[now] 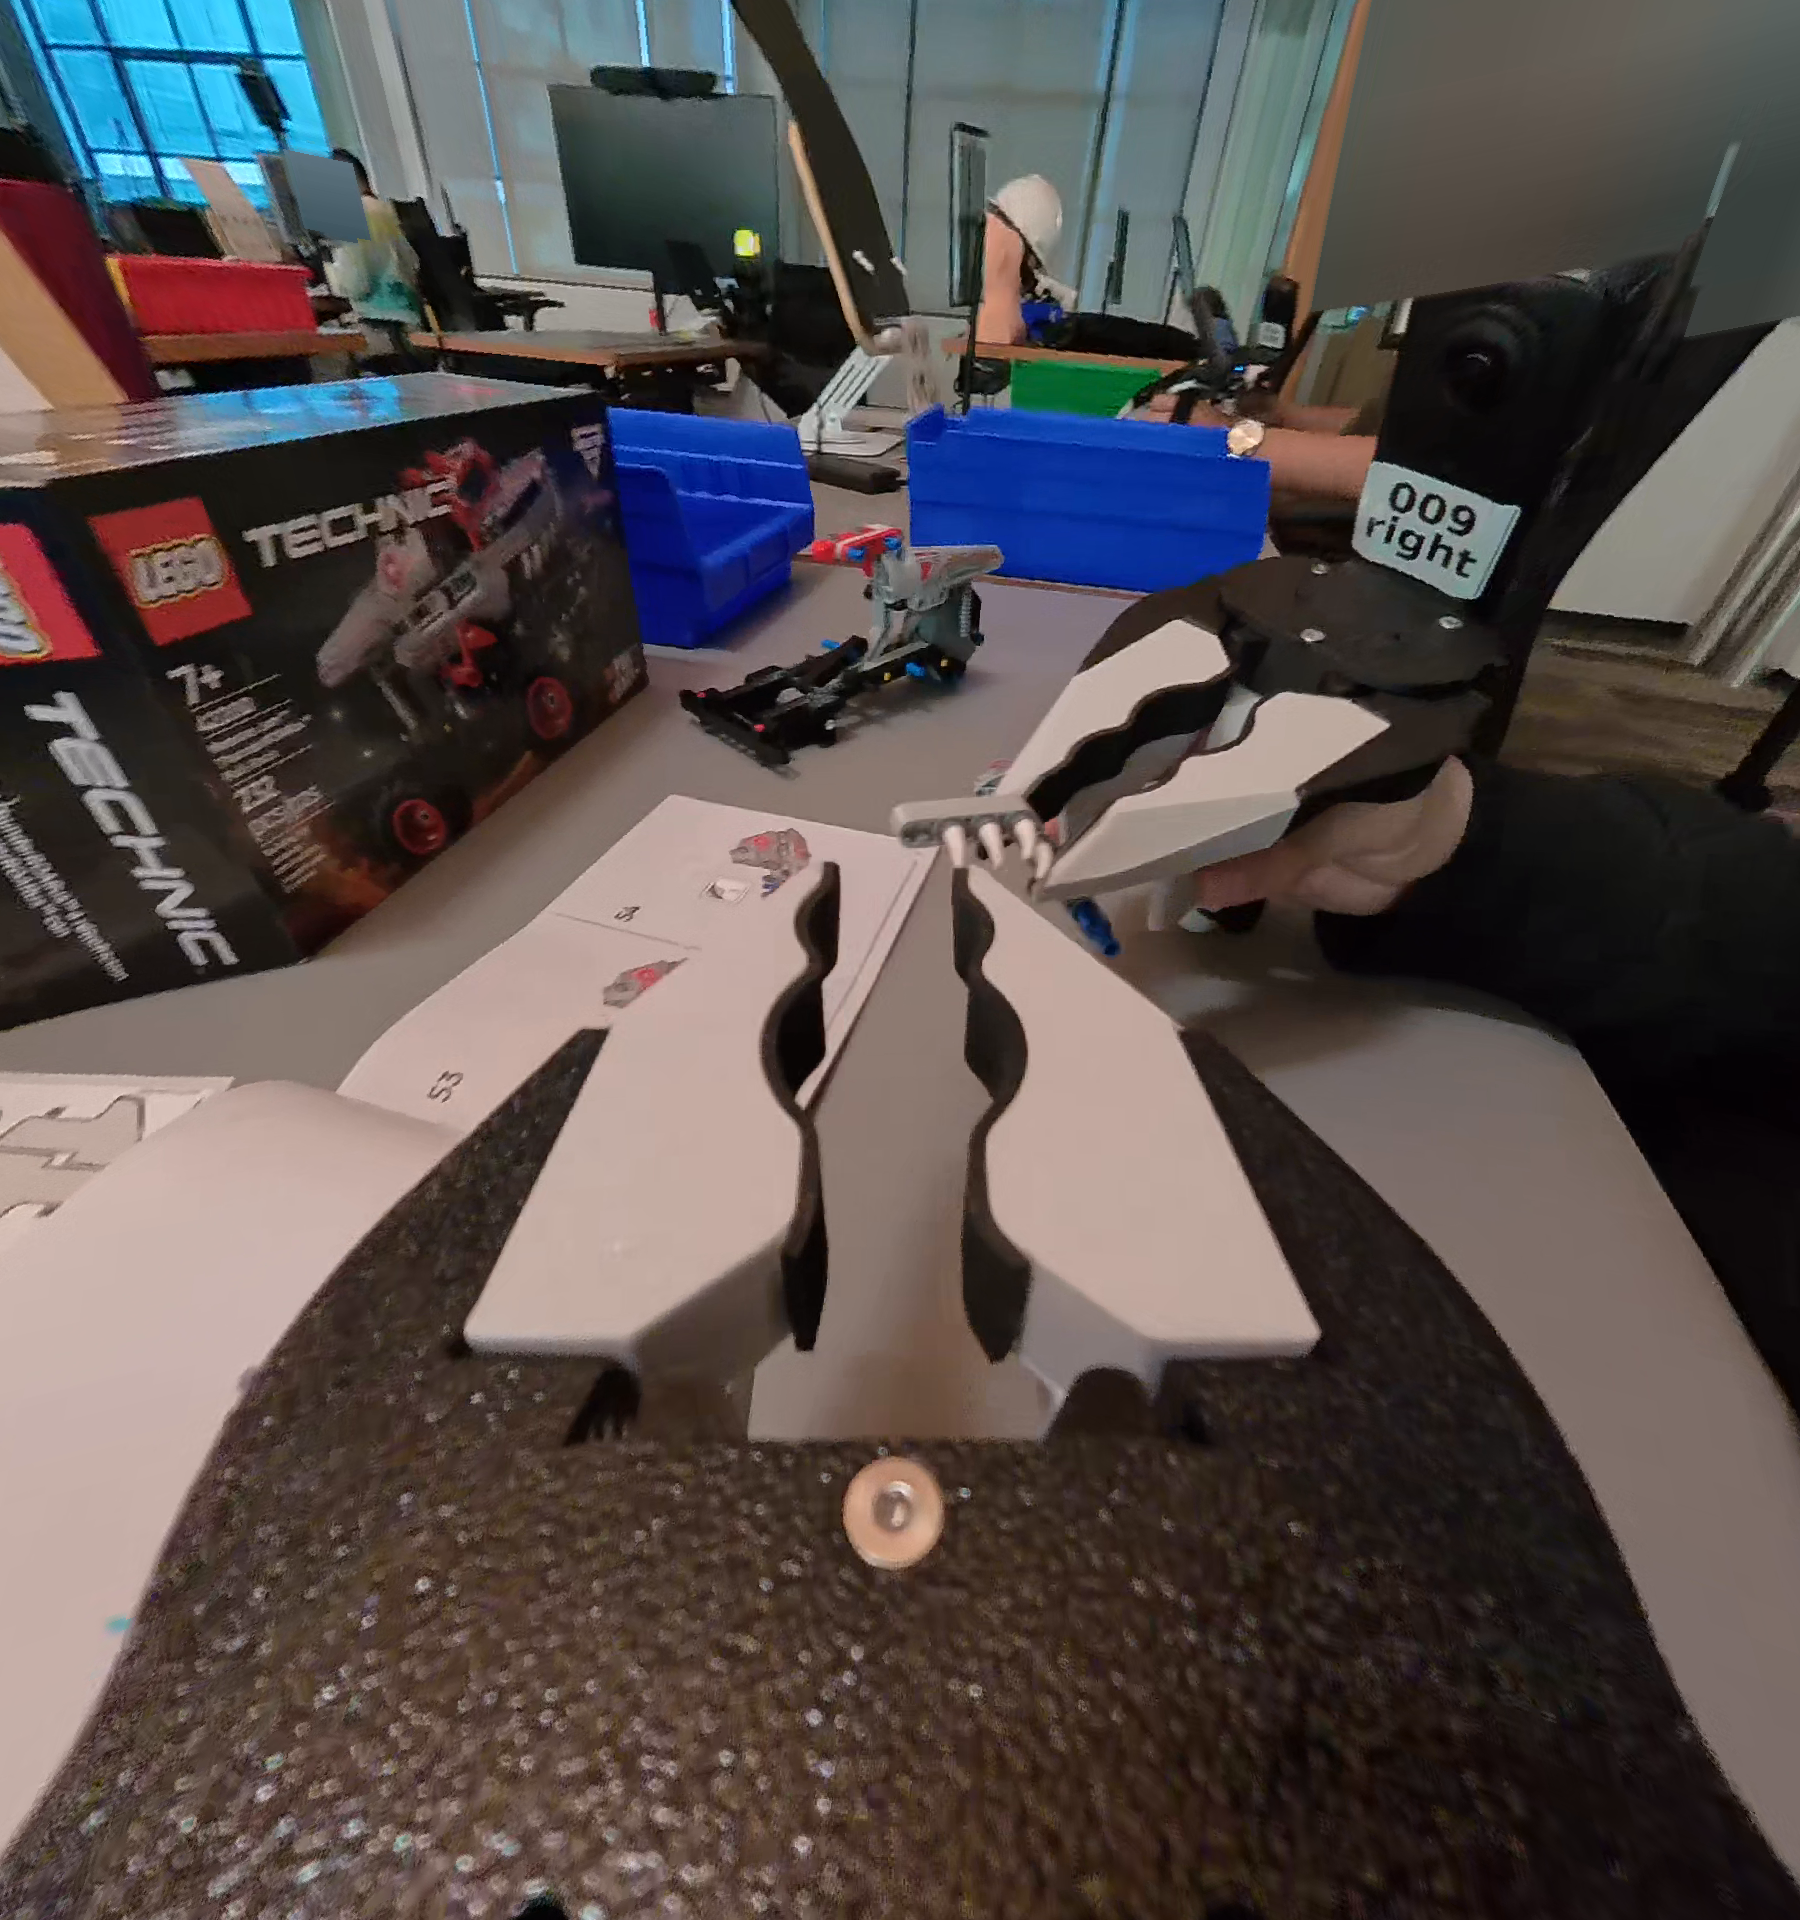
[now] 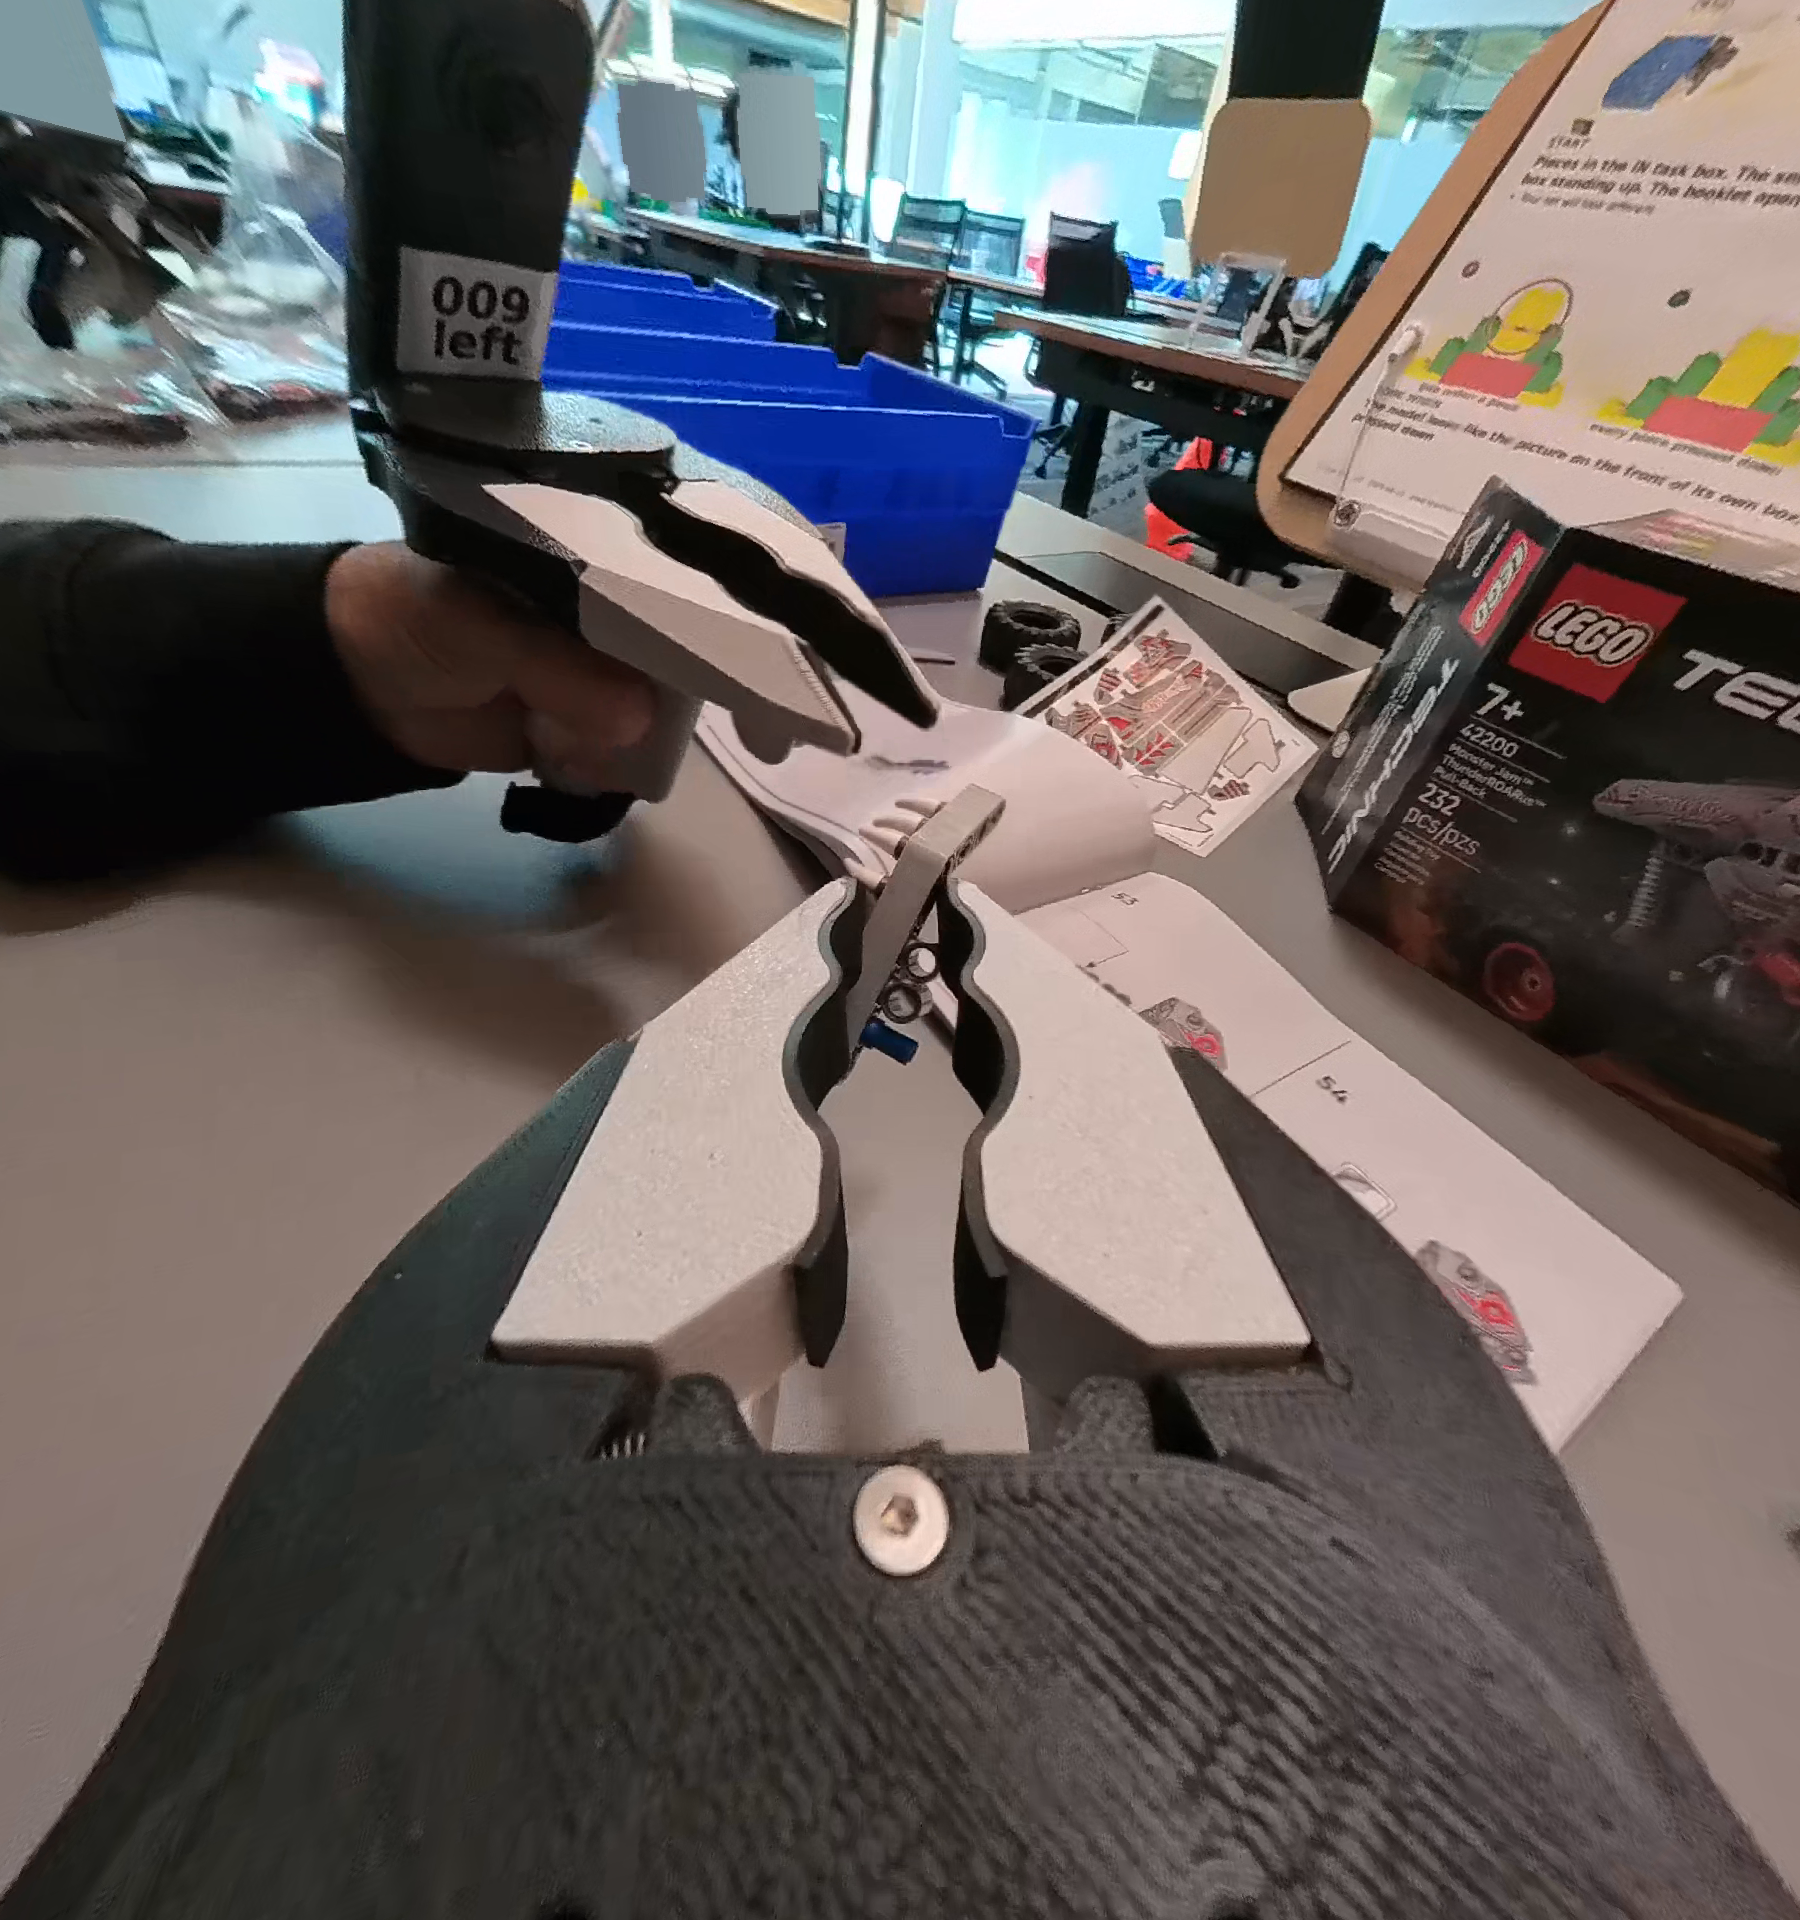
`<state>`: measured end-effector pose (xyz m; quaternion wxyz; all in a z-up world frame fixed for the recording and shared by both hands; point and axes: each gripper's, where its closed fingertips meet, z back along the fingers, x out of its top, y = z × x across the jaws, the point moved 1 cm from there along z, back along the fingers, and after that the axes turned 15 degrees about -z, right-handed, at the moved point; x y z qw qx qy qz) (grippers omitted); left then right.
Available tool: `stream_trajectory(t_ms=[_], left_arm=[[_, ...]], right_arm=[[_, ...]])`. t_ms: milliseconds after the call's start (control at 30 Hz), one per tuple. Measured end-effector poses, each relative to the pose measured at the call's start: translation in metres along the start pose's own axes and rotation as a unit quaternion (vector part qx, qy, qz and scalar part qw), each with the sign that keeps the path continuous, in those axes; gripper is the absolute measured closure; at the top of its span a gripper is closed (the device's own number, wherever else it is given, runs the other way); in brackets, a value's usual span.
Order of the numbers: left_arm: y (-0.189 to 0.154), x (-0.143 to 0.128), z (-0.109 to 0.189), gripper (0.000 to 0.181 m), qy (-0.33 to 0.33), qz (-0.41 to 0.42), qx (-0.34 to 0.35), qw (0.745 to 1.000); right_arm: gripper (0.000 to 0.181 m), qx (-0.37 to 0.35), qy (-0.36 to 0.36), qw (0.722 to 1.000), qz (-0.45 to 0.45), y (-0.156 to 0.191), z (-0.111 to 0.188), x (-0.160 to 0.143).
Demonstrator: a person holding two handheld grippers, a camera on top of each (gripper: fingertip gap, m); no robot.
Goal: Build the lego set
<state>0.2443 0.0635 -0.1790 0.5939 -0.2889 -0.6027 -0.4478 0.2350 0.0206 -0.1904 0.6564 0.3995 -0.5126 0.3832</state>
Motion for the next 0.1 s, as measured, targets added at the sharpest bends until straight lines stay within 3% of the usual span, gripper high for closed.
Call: stream_trajectory(t_ms=[100], left_arm=[[0.0046,-0.0017,0.0049,0.160,0.006,-0.009,0.011,1.000]], right_arm=[[0.169,0.029,0.013,0.999,-0.010,0.0052,0.0007,-0.0028]])
